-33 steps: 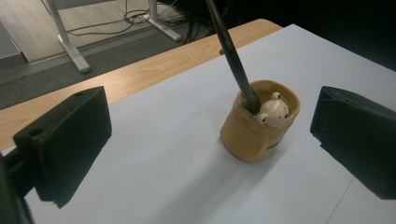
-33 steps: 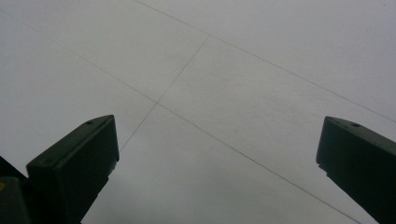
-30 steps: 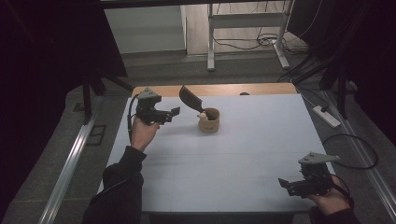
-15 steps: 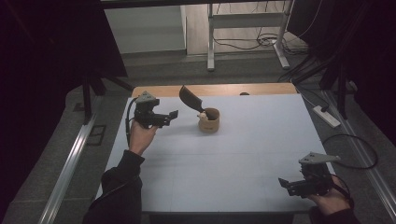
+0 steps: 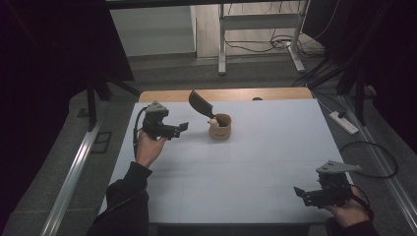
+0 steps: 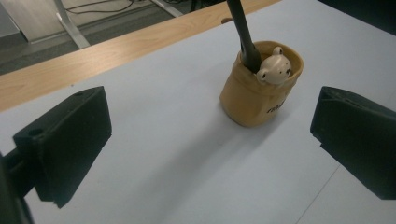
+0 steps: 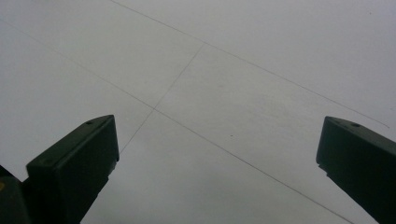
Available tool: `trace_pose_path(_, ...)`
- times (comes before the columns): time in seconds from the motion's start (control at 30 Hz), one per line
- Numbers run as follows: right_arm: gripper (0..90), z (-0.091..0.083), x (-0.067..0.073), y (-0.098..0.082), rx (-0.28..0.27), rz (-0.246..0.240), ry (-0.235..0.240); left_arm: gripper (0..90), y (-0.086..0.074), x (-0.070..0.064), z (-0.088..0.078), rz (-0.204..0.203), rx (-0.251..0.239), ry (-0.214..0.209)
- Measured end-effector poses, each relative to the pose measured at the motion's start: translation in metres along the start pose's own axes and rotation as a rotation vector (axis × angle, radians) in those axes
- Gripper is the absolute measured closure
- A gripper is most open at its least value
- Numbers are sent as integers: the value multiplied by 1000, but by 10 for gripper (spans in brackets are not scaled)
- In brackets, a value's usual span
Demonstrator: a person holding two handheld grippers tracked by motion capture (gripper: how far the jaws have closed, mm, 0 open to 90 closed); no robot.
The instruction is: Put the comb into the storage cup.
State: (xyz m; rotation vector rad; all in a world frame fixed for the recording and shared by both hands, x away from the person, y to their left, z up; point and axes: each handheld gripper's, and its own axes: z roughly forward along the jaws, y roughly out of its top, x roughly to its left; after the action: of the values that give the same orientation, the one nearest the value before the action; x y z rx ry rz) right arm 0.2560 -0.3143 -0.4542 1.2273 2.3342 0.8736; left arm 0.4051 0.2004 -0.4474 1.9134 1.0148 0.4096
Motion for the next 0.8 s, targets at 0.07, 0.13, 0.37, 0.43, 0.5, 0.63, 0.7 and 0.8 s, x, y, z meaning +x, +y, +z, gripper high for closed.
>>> trace_pose_path(0.07, 0, 0, 0, 0, -1, -1, 0, 0, -1, -1, 1, 0, 10, 1)
trace_pose_path(0.13, 0, 0, 0, 0, -1, -2, 0, 0, -2, -2, 1, 5, 21, 6)
trace_pose_path(0.37, 0, 0, 0, 0, -3, -1, 0, 0, -2, -5, -3, 4, 22, 8)
trace_pose_path(0.43, 0, 0, 0, 0, -3, -2, 0, 0, -3, -5, -4, 0, 23, 2)
trace_pose_path(0.5, 0, 0, 1, 0, -1, -4, 1, 0, -3, -6, -5, -2, 22, 1)
trace_pose_path(0.63, 0, 0, 1, 0, -2, -5, 2, 0, -5, -7, -7, -3, 22, 1)
trace_pose_path(0.7, 0, 0, 1, 0, -1, -5, 2, 0, -6, -7, -7, -4, 24, 0)
trace_pose_path(0.8, 0, 0, 1, 0, -1, -5, 2, 0, -8, -8, -8, -5, 23, -3)
